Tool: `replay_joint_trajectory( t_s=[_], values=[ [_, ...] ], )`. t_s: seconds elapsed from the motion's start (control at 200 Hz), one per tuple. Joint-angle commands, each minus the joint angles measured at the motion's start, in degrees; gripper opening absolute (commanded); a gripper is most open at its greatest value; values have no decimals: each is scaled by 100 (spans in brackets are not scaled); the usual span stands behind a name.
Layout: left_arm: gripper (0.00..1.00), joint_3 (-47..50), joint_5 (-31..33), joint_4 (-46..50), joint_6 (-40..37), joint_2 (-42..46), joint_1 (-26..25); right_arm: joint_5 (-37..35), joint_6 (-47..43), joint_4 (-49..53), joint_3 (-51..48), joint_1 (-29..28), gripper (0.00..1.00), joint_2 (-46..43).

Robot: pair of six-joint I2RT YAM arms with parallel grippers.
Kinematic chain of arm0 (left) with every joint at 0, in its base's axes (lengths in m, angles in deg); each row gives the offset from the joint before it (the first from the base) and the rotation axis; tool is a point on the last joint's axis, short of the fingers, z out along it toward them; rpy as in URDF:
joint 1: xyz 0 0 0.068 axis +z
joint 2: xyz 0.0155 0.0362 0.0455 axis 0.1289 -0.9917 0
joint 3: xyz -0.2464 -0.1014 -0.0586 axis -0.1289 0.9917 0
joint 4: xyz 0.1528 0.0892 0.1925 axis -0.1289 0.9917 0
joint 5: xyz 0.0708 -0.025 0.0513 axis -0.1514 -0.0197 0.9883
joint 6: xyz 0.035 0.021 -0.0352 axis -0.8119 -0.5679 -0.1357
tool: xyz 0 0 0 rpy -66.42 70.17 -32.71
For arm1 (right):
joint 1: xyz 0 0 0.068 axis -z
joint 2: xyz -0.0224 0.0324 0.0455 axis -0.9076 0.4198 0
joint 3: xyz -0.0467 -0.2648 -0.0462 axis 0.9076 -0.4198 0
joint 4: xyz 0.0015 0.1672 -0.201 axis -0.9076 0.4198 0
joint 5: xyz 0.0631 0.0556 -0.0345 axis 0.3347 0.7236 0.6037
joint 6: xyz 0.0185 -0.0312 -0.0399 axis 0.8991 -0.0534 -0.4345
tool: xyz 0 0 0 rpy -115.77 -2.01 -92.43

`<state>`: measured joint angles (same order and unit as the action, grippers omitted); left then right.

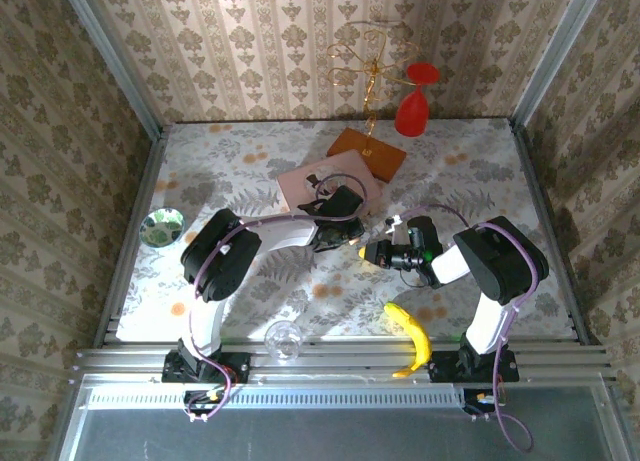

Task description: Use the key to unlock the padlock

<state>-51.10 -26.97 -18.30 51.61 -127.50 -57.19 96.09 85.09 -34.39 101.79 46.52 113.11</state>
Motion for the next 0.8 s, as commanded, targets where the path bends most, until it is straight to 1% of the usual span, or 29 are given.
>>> replay_joint_trajectory(
  t_s=[0.0, 0.175, 0.19, 0.23, 0.47, 0.79],
  values=[
    [12, 100, -345, -230, 376, 187, 82, -180, 1, -256, -126, -29, 0, -96],
    [12, 157, -478, -264, 369, 259, 148, -193, -16, -417, -266, -28, 0, -164],
    [10, 157, -502, -266, 364, 265, 159, -193, -21, -418, -273, -31, 0, -174],
    [9, 182, -566, -284, 339, 286, 182, -195, -34, -424, -293, -25, 0, -200],
    [9, 250, -799, -267, 315, 367, 269, -168, -78, -512, -366, -26, 0, -333],
    [9, 256, -946, -310, 350, 356, 331, -27, -115, -609, -366, -30, 0, -549]
  ],
)
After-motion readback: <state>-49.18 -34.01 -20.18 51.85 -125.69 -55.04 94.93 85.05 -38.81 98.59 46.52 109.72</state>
